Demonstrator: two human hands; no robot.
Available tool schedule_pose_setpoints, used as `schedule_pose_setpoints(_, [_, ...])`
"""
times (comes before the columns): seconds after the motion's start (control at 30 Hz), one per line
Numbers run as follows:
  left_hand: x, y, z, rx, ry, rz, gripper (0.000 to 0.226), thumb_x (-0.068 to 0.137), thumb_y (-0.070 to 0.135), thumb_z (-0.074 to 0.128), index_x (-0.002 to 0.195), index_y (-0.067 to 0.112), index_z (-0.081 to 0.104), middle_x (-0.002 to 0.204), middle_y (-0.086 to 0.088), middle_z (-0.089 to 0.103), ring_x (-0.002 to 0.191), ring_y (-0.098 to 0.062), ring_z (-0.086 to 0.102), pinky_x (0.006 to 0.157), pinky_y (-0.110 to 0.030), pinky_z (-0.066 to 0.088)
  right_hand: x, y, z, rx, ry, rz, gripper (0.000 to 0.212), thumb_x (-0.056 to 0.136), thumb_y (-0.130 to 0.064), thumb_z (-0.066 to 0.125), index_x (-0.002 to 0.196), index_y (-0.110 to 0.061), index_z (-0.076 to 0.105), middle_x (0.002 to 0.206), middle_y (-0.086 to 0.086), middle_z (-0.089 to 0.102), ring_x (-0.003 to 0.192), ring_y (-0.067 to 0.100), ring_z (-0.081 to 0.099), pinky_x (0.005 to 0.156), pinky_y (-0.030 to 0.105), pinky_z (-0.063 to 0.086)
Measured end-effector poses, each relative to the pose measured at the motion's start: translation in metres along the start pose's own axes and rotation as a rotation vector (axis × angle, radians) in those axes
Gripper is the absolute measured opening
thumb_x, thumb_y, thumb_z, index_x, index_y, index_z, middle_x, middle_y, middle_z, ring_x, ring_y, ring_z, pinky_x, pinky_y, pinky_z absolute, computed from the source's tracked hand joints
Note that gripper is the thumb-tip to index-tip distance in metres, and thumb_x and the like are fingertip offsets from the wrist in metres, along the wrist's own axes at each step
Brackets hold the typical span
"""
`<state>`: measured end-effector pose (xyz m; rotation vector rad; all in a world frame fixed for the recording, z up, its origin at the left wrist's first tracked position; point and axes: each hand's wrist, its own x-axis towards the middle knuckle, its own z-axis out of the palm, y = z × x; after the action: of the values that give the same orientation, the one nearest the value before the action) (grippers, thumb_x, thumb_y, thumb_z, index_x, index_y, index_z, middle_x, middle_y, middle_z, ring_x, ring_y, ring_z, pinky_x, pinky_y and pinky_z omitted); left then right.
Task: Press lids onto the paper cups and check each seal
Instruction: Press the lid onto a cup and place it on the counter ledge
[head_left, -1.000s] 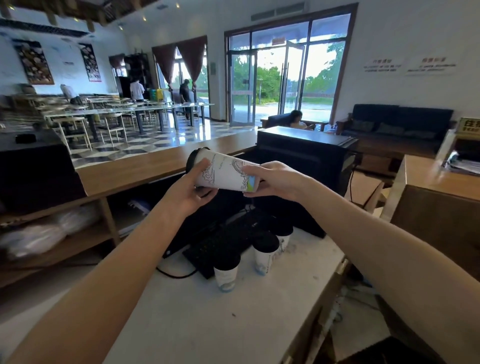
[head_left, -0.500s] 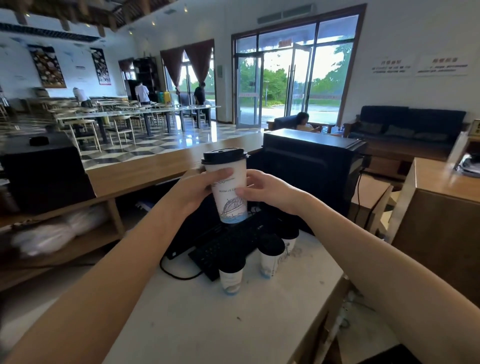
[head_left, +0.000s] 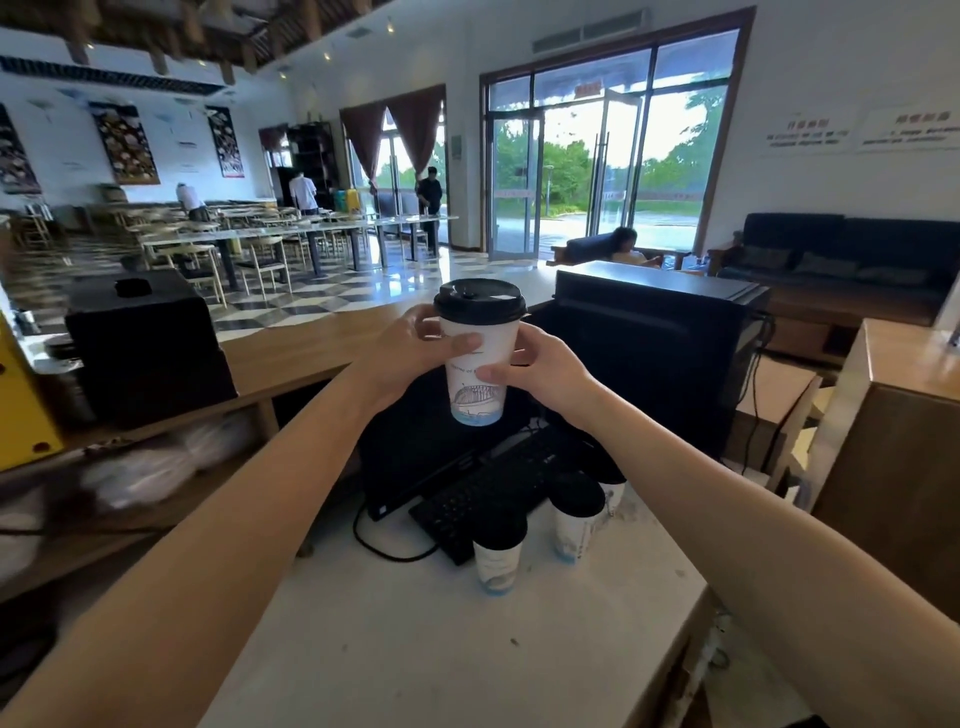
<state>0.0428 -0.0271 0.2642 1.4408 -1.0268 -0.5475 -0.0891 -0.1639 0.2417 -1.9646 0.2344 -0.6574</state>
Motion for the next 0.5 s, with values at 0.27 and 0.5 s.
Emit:
schedule_pose_setpoints(0.27, [-0.007,-0.030,-0.030,0.023,0.073,-0.032,0.051,0.062,0.030,0.084,0.104,0.033,0.056,0.112,0.001,0.065,0.108,-0.018,0.062,0.092,-0.035,0.052,0.022,0.021,0.039,0.032,-0.073,0.046,0.055,0.073,-0.016,0.078,0.124,-0.013,0.055,0.117,0.004,0.065,0.092,0.009,0.064,0.063,0.009,0.051])
schedule_pose_setpoints(0.5, [0.019,-0.021,-0.077,0.092,0.210,-0.059,0.072,0.064,0.033,0.082,0.127,0.016,0.051,0.115,-0.001,0.066,0.110,-0.018,0.062,0.094,-0.036,0.051,0.101,0.018,0.061,0.126,-0.216,-0.020,0.060,0.068,-0.020,0.081,0.121,-0.012,0.056,0.120,0.007,0.064,0.107,0.024,0.063,0.086,0.034,0.055])
